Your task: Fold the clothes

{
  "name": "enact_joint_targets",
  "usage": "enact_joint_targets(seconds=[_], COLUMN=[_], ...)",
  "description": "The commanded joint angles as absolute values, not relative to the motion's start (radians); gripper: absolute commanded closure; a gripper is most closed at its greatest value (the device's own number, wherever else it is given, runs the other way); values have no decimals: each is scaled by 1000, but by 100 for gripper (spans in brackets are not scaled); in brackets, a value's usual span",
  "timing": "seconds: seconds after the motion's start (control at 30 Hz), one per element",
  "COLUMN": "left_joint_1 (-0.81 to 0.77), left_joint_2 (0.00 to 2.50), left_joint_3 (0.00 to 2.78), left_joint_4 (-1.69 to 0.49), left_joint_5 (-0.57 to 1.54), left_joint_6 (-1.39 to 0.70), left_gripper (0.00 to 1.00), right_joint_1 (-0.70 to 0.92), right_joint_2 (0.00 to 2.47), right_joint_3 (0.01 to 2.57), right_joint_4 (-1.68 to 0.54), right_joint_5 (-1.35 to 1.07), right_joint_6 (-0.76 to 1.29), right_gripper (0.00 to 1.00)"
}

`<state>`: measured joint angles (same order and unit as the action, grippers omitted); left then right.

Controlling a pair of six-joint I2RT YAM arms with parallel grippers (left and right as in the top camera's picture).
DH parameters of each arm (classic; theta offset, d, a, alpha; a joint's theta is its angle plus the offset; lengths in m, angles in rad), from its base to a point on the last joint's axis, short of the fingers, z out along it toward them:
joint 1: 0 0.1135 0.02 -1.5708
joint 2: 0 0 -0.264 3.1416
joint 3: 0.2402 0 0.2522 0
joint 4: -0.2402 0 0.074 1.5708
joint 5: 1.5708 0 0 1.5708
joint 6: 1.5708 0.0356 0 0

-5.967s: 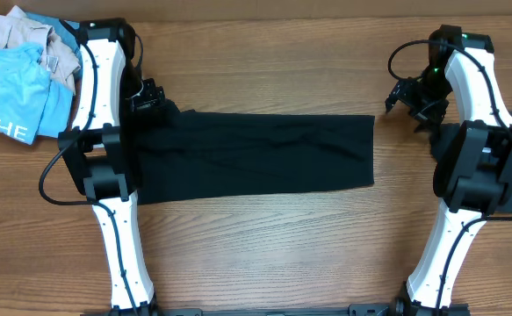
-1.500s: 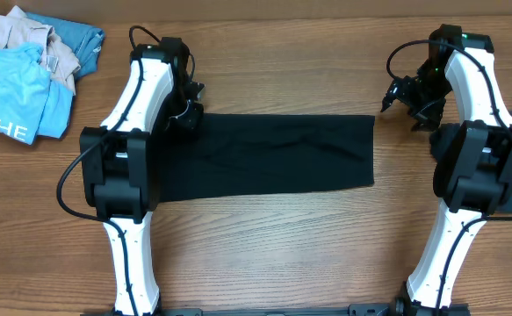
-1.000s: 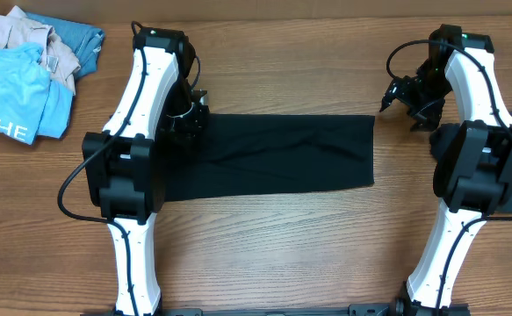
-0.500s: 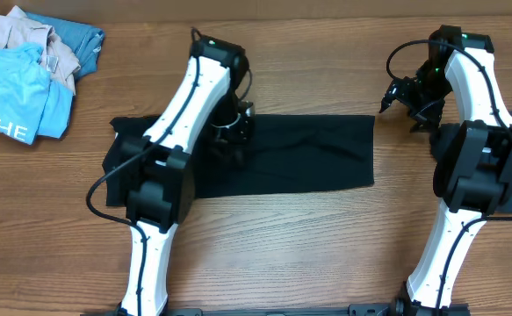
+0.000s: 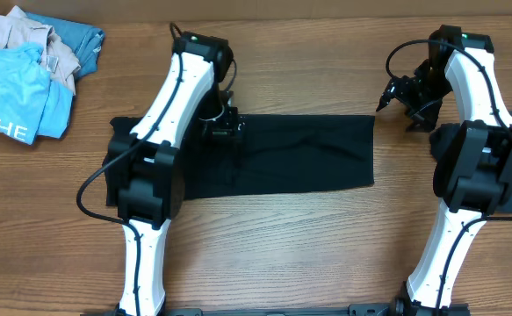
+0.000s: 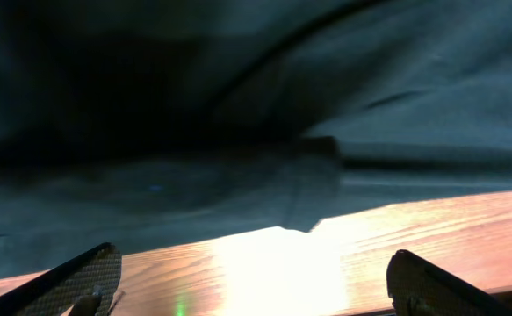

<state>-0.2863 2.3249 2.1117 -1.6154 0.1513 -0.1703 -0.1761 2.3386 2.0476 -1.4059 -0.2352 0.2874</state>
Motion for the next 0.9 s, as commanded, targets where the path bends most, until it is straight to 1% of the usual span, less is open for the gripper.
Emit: enact_joint_targets(seconds=[0.0, 0.07, 0.1, 0.13, 0.17, 0.2, 0.23, 0.27, 0.3, 0.4, 0.5, 0.57, 0.6, 0.63, 0.67, 0.77, 0.87], left_joint_1=[-273, -276, -277, -277, -275, -273, -272, -273, -273, -272, -272, -273, -276, -280, -287, -291, -281], left_joint_2=[2322, 2322, 2323, 2323, 2323, 2323, 2323, 2323, 2323, 2323, 2321, 2318, 2315, 2311, 2309, 2309, 2309], left_joint_3=[2084, 2038, 2006, 1974, 1944, 1917, 1901, 1883, 1866, 1837, 1863, 1921, 1951, 1975, 2025, 2066, 2066], left_joint_4=[-1612, -1585, -1555, -1526, -1507, -1494, -1486, -1472, -1453, -1446, -1520, -1538, -1551, -1568, -1602, -1596, -1567], left_joint_5=[138, 145, 150, 151, 157, 158, 158, 158, 158, 158, 158, 158, 160, 168, 221, 256, 252], left_joint_6=[-195, -196, -198, -208, -208, -207, -207, -211, -211, -211, -210, -205, -202, -194, -158, -157, -150], left_gripper=[2, 3, 3, 7, 10, 13, 16, 20, 21, 22, 29, 31, 31, 30, 30, 26, 26], right_joint_1=[-178, -178, -178, -176, -173, -168, -162, -152, -139, -96, -43, -12, 2, 16, 36, 65, 82], right_joint_2=[2288, 2288, 2288, 2288, 2288, 2288, 2287, 2287, 2287, 2287, 2287, 2287, 2287, 2287, 2287, 2287, 2287], right_joint_3=[2075, 2075, 2075, 2075, 2075, 2075, 2075, 2075, 2075, 2075, 2075, 2075, 2075, 2075, 2075, 2075, 2075], right_joint_4=[-1428, -1431, -1435, -1443, -1447, -1446, -1446, -1449, -1454, -1468, -1471, -1467, -1468, -1472, -1471, -1446, -1438], right_joint_5=[-257, -257, -258, -272, -291, -294, -295, -310, -316, -317, -317, -316, -316, -316, -316, -317, -338], right_joint_6=[281, 280, 280, 280, 279, 280, 280, 279, 279, 257, 257, 257, 257, 257, 257, 257, 257], right_gripper=[12, 13, 16, 27, 43, 64, 74, 79, 81, 81, 82, 82, 83, 86, 89, 89, 89])
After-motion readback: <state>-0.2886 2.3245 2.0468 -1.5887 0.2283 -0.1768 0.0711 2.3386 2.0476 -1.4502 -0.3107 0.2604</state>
